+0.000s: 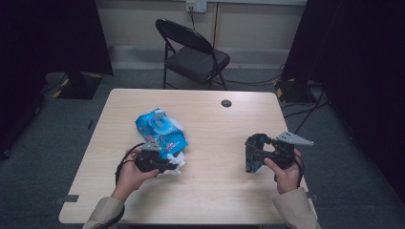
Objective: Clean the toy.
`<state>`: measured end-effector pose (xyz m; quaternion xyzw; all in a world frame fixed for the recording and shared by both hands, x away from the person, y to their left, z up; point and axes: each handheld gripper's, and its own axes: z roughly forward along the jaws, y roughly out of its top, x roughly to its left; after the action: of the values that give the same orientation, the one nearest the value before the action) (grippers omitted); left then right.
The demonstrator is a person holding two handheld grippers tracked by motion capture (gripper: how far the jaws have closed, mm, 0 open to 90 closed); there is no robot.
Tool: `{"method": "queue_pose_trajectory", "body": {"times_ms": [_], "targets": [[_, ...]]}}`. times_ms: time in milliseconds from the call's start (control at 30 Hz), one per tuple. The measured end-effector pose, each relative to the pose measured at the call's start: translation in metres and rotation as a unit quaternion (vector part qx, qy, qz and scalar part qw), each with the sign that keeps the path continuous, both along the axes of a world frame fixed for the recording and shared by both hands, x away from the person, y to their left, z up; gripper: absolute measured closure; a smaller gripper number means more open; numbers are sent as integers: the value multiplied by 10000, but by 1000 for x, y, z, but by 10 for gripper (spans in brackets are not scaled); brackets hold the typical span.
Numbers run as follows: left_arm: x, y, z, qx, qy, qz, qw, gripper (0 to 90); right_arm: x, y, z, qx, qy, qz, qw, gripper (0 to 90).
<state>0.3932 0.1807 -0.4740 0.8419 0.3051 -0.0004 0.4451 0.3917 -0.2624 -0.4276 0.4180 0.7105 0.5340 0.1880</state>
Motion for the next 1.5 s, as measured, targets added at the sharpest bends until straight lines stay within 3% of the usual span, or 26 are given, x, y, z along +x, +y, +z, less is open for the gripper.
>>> {"method": "queue_pose_trajectory", "body": {"times_ms": [300,733,1000,1500], "targets": [[-5,13,-5,68,-4,74,9999,814,6,-8,-7,-108,147,-148,9997,256],[-10,22,-9,143,26,46,9999,813,20,-1,-17,-162,322,-201,9991,255],[-12,19,-12,189,38,-21,9998,811,31,2,-22,-77,452,-304,9985,255],[-10,17,-15,155,28,-38,9999,803,44,12,-28,-265,555,-374,9974,254]]}}
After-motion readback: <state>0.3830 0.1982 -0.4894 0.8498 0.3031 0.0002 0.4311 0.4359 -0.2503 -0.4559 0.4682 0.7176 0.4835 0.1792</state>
